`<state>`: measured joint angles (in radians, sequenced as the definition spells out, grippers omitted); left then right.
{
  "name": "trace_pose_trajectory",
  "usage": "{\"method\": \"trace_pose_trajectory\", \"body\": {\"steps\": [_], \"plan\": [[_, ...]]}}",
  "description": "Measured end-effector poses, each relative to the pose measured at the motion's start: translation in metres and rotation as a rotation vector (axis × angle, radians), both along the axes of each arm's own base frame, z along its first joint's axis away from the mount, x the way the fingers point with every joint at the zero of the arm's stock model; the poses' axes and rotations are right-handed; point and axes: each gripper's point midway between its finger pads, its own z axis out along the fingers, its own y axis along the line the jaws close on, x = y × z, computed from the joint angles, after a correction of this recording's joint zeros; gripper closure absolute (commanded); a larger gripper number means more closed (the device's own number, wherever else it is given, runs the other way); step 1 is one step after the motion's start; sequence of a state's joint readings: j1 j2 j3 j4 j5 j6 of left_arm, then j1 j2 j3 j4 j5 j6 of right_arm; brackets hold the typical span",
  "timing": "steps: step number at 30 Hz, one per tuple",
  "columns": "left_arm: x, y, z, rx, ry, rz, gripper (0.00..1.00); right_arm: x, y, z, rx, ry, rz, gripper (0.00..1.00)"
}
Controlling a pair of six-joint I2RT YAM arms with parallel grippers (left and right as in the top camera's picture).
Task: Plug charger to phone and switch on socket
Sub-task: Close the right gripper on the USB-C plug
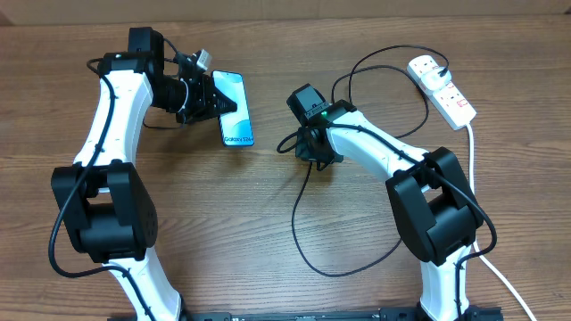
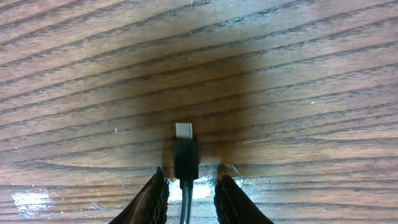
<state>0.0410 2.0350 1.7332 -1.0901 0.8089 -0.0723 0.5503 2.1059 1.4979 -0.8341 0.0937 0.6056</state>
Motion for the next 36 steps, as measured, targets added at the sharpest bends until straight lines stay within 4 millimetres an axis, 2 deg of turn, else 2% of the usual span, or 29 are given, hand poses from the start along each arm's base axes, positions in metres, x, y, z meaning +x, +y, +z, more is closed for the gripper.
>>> {"method": "trace_pose_trajectory", "body": {"steps": [8,20,26,36], "plan": [[0.0,0.0,0.0,0.0,0.0,0.0,0.96,-0.0001,0.0,-0.0001,0.0,0.0,0.0,0.74],[0.0002,-0.0001,0.0002,-0.001,-0.001,0.0,0.96,-0.0021,-0.0013,-0.0065,-0.01,0.016,0.003,0.8],[0.0002,-0.0004,0.0004,-0.003,-0.002,-0.001,0.96,-0.0007,-0.0006,-0.0063,-0.008,0.01,0.004,0.88],[0.0002,-0.0004,0.0004,-0.003,-0.002,-0.001,0.96,0.0005,0.0027,-0.0064,0.008,0.008,0.004,0.93]]}}
